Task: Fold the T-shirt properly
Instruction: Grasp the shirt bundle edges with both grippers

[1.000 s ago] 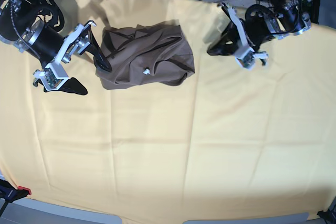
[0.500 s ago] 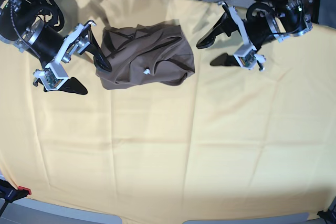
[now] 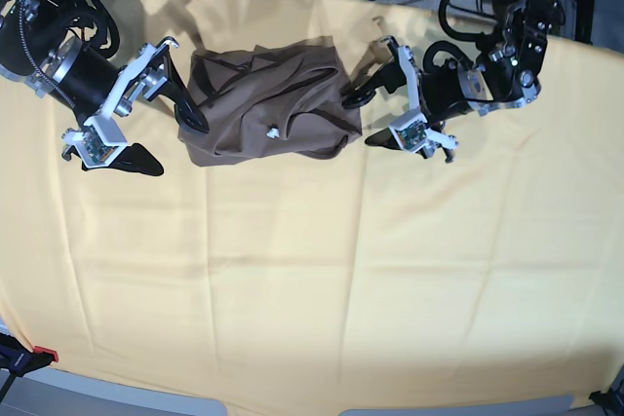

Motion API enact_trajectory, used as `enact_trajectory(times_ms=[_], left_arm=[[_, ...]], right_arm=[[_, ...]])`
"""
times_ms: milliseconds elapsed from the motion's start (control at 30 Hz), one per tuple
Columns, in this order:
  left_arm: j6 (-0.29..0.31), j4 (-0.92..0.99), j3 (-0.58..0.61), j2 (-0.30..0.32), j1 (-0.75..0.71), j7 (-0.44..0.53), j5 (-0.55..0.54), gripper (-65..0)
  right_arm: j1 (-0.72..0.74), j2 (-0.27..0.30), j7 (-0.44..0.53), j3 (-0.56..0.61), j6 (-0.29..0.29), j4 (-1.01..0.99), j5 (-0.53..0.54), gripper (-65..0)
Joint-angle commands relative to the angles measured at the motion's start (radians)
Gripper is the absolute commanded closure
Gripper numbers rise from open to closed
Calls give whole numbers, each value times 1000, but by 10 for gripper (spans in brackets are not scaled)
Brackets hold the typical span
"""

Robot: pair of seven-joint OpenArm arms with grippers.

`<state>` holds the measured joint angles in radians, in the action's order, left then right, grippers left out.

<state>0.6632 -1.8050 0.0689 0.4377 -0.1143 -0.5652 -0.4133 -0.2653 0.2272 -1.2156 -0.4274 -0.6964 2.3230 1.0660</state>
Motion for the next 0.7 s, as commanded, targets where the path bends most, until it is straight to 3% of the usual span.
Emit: enact_trajectory(times_ms=[0, 300, 367, 433, 533, 667], left_arm=[[-1, 11, 8, 8, 37, 28, -9, -377], [0, 169, 146, 8, 187, 72, -9, -370], [25, 192, 183, 8, 204, 72, -8, -358], [35, 209, 217, 8, 216, 72, -9, -277], [35, 210, 232, 8, 217, 72, -8, -2], [0, 209, 211, 8, 222, 72, -8, 0]], right_arm=[[8, 9, 26, -5, -2, 11, 18, -467], [8, 8, 27, -5, -2, 10, 18, -467], [8, 8, 27, -5, -2, 10, 18, -467], [8, 8, 27, -5, -2, 10, 18, -467], [8, 8, 27, -5, -2, 10, 18, -467], [8, 8, 27, -5, -2, 10, 18, -467]])
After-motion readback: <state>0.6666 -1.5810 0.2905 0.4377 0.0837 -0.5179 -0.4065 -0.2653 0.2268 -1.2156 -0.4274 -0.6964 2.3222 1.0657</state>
